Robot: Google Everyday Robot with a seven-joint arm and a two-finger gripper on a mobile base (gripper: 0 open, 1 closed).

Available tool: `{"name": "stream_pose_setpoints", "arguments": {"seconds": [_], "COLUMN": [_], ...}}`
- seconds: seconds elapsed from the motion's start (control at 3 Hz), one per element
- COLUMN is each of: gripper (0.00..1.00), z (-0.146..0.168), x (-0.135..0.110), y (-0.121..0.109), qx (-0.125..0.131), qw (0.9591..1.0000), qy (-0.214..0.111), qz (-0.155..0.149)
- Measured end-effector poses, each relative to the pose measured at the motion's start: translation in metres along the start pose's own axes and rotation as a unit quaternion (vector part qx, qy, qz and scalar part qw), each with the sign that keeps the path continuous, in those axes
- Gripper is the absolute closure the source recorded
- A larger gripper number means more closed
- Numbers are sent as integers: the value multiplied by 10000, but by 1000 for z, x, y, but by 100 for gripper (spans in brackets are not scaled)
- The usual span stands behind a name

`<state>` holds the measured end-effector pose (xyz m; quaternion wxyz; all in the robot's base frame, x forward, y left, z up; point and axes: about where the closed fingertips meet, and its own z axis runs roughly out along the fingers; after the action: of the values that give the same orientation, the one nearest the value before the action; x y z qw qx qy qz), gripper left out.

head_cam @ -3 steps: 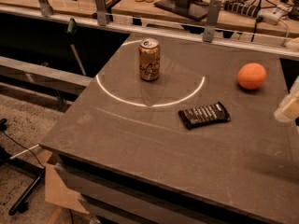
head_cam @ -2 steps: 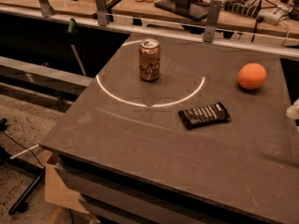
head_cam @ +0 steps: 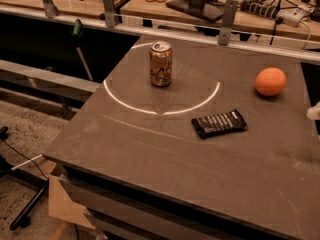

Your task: Move orange near orange can

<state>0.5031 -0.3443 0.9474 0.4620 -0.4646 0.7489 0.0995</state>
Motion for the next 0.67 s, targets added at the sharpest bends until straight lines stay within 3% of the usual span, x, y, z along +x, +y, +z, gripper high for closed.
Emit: {"name": "stream_pose_setpoints", "arguments": {"seconds": [0.33,0.67], "gripper": [0,0], "z": [6,18], "x": [12,37], "y": [-2,-33], "qx": [156,690], "qw": [9998,9970], "qy": [9,-38], "qz": [112,354]}}
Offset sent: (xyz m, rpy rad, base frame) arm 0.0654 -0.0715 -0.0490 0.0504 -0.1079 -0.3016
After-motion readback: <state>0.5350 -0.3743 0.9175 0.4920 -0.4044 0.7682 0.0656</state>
